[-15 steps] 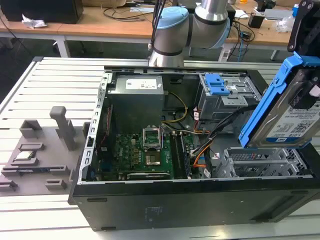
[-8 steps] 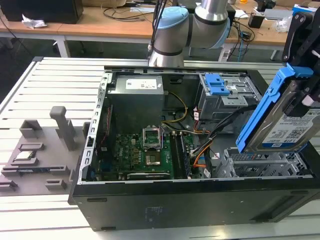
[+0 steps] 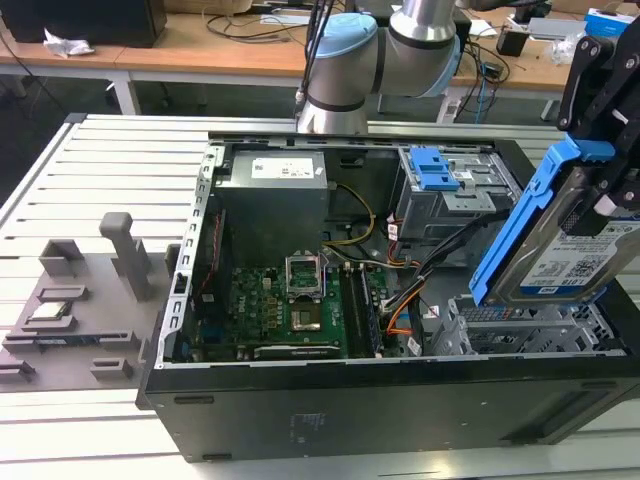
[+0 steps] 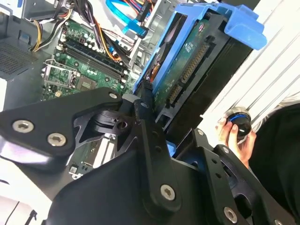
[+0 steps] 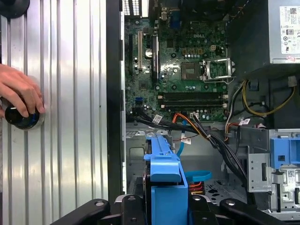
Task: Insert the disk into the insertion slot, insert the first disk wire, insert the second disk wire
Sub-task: 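Insert the disk into the insertion slot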
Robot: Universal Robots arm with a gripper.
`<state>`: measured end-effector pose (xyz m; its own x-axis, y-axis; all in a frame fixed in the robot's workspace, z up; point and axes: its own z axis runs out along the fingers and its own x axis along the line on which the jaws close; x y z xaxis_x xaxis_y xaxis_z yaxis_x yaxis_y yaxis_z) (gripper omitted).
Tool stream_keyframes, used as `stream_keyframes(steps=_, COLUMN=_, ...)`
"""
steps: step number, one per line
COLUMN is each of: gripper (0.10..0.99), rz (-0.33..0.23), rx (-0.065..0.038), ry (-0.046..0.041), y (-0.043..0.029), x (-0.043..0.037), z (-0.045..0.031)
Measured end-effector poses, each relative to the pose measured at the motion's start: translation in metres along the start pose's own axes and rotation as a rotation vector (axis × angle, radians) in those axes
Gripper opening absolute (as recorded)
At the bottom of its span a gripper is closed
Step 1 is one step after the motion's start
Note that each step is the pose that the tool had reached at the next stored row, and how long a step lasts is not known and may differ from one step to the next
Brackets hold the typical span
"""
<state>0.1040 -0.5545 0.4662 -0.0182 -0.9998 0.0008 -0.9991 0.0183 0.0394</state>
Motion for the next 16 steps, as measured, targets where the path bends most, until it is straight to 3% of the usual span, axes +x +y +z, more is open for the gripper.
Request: stream_keyframes(steps=16, gripper=0.361, rz=0.000, rx=0.000, ry=0.0016, y=-0.0046, x=-0.0100, z=0.0288)
